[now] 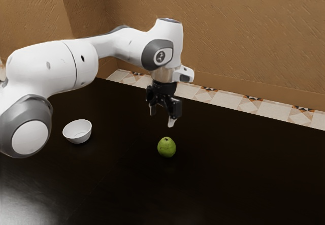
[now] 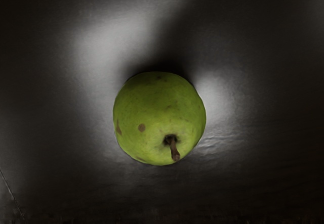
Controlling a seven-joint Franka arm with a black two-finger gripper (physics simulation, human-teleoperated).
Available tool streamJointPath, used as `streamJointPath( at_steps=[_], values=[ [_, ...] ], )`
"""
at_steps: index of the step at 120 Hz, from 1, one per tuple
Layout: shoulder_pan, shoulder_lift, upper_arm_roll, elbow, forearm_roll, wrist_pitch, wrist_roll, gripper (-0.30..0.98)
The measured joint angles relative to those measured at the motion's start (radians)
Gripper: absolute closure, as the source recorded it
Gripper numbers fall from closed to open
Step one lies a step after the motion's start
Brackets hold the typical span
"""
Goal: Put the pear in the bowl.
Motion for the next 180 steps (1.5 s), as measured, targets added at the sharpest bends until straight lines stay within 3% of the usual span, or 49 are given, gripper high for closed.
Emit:
streamJointPath(
  at_steps=[44,180],
  values=[
    [-0.014,0.144,0.015,0.093,-0.034,-0.087,-0.131,0.0],
    [-0.007,0.316,0.048,0.152,-0.111,0.04,-0.208,0.0]
  ],
)
